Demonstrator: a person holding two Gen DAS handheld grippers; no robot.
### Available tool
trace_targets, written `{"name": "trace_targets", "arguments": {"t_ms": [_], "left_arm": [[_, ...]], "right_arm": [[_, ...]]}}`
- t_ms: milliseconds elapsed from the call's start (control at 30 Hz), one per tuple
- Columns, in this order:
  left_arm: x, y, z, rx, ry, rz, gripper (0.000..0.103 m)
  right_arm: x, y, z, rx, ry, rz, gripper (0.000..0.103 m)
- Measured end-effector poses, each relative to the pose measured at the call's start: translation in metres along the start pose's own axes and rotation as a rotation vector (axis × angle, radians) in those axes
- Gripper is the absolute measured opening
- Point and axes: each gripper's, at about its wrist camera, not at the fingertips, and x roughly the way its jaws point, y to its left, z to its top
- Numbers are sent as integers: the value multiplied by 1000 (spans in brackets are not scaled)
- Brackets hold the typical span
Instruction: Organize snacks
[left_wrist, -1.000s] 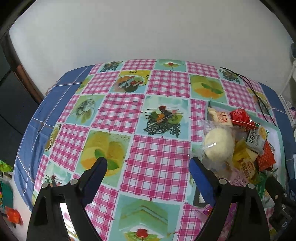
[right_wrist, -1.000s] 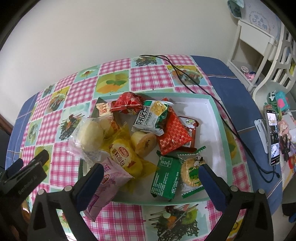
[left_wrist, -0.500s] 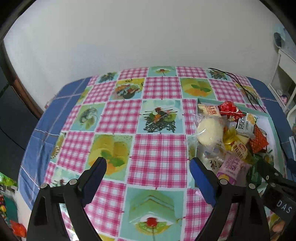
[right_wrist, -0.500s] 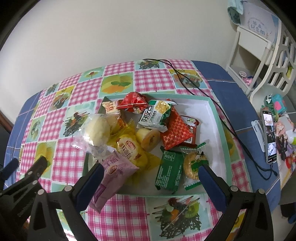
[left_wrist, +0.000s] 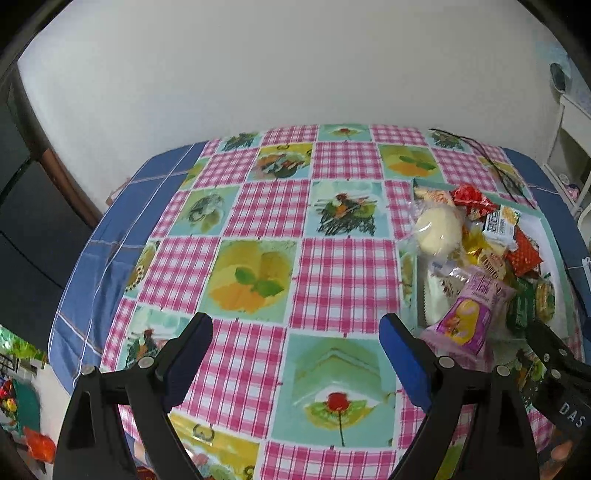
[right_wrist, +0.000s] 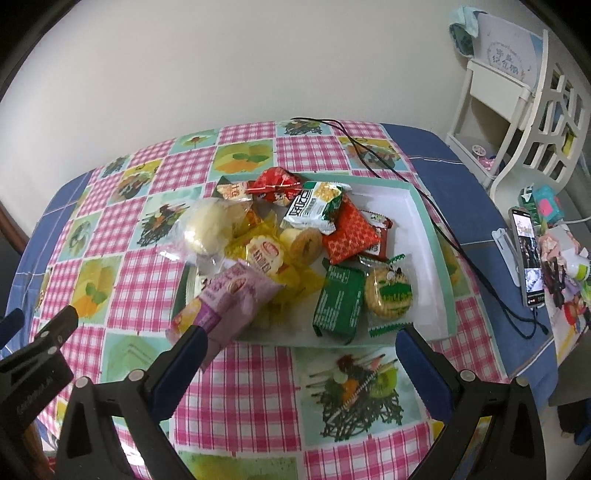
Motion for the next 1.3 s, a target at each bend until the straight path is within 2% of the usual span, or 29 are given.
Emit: {"name": "trace_targets", "arguments": {"t_ms": [233,1300], "left_arm": [[0,5,-5,-2,23,3,92],[8,14,-5,-25,78,9,92]], "right_arm": [[-6,6,-9,-26,-11,1,103],[-5,9,-6,-23,-11,10,103]]}}
